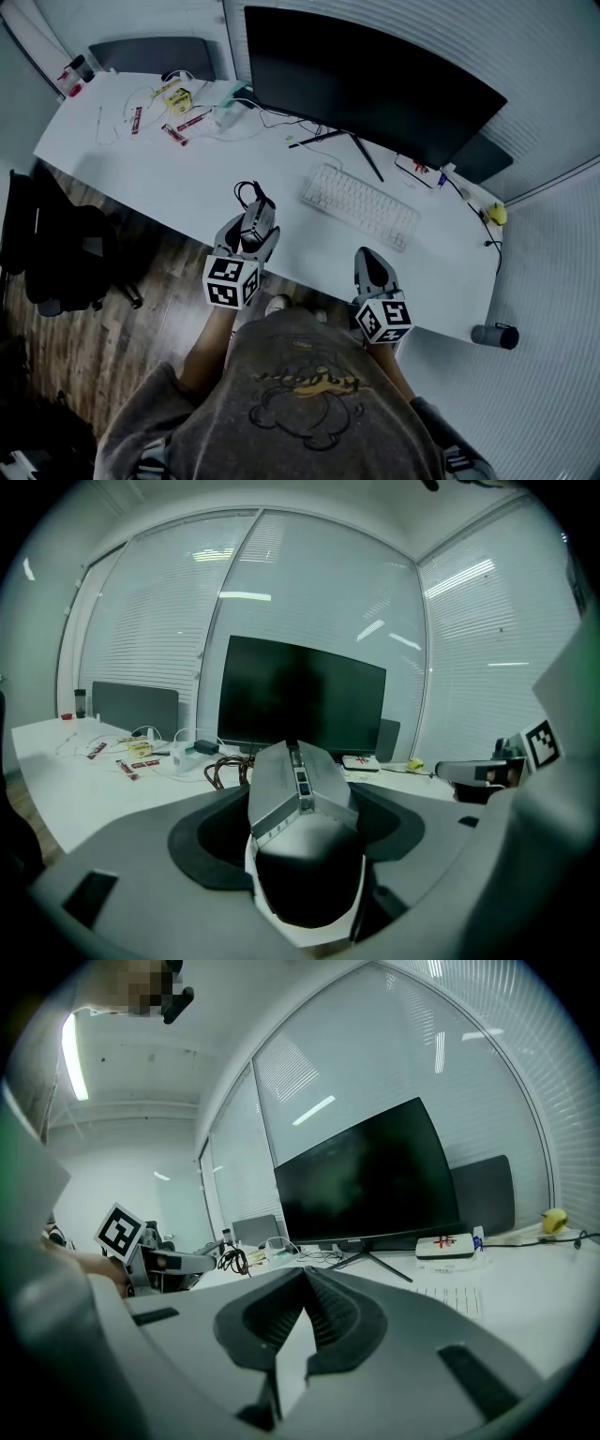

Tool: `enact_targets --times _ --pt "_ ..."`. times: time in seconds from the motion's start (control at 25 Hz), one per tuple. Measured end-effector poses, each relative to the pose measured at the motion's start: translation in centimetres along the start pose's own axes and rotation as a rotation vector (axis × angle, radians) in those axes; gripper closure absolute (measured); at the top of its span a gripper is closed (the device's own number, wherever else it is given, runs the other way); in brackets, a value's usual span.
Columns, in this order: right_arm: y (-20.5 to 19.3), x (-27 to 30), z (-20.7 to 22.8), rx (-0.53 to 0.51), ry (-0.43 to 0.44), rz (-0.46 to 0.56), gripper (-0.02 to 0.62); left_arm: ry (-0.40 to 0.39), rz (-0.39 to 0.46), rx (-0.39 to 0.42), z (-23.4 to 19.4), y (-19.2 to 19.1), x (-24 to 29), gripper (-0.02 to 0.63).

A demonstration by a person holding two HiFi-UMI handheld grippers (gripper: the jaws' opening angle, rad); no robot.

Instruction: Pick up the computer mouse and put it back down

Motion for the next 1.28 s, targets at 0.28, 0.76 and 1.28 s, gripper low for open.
enact_targets --times 0.28,0.76,1.28 --pt "-0.2 -0.2 0.6 0.009 -0.013 -0.001 0.589 -0.015 -0.081 0.015 -0.3 -2.9 2.7 0.288" --pt "-0.4 -0.3 1.8 0.023 -0.033 -0.008 0.589 -0.031 -0.164 0.063 -0.3 -6.2 6.9 0.288" --pt "-0.3 0.3 2.4 0.029 -0.037 -0.016 0.589 -0.027 -0.308 0.042 -0.6 -10.9 9.3 0.288"
Point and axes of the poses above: the fingertips, and each gripper's own axes: x forward along the fingers, z to its right, y out of its top, the point moved 5 cm from there along -x, backward along the fingers, and after that the axes turned 7 degrees about x, right-handed, at the moved point
